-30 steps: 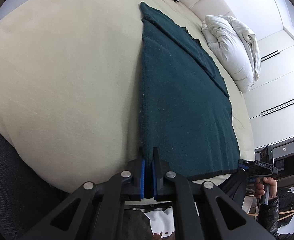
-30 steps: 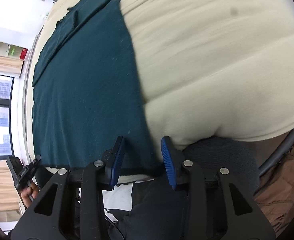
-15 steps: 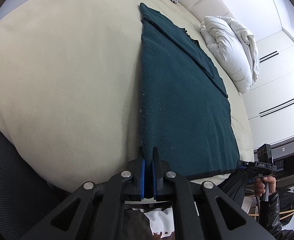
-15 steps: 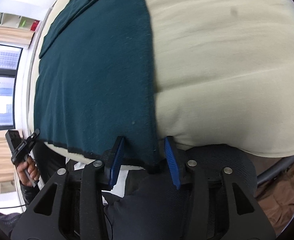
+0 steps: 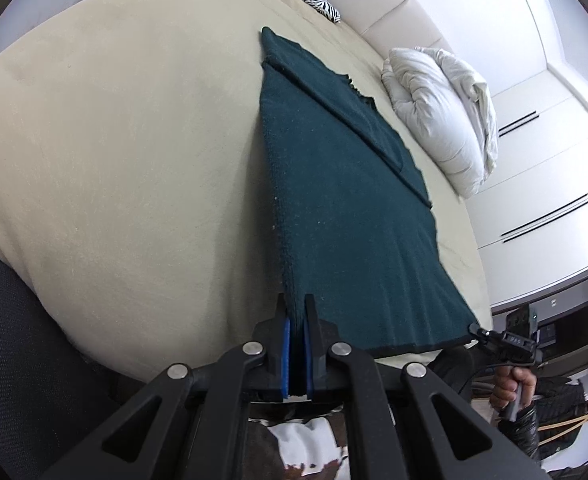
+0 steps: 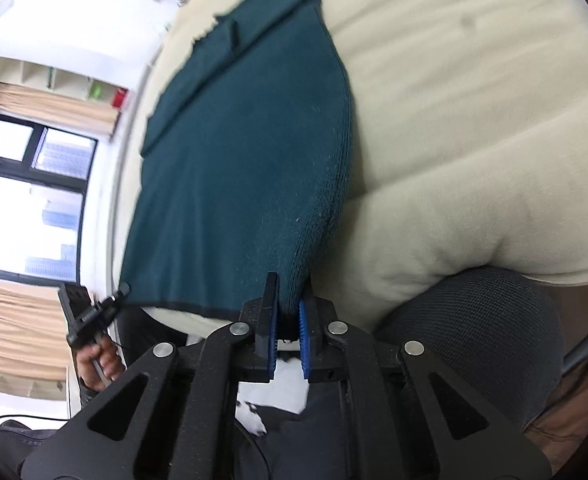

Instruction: Fold small clothes

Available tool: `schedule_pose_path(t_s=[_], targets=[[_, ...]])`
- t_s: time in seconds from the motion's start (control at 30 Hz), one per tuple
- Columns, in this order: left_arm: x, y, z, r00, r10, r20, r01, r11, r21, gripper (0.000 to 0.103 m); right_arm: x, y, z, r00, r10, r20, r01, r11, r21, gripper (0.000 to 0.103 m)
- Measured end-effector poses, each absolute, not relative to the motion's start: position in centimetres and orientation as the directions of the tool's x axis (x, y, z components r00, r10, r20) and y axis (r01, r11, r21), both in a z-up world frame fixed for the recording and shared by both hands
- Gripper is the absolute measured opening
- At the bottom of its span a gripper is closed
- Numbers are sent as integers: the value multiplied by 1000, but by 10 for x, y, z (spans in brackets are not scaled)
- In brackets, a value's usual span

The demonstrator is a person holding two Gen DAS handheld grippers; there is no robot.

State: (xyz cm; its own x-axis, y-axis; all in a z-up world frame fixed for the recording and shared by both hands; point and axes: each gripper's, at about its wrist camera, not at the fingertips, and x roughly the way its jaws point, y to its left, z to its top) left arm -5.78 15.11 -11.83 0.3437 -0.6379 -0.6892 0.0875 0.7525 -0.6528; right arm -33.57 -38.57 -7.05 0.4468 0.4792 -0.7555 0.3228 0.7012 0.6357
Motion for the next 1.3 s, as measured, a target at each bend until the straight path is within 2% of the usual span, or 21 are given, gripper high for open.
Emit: schedule_pose_path(t_s=[0.43, 0.77, 0.9, 1.0, 1.3], targets=[[-59, 159, -104, 383, -734, -561, 46, 621, -782, 5, -359, -392, -54, 544, 400, -738, 343, 696, 631, 6], [-34, 167, -86, 437, -816, -379, 17, 429, -903, 5, -338, -397, -22, 637, 412, -651, 271, 671, 690, 6], [-8, 172, -77, 475, -827, -302, -3, 341, -940, 5, -312, -402, -4, 681, 397, -615, 252, 662, 706, 6], [17, 171, -64, 501, -821, -275, 15, 326, -945, 5, -286, -407, 11, 713, 380, -589, 234, 663, 711, 6], [116, 155, -46, 544, -796, -266, 30, 335, -942, 5, -182, -428, 30, 769, 320, -553, 241, 656, 715, 6]])
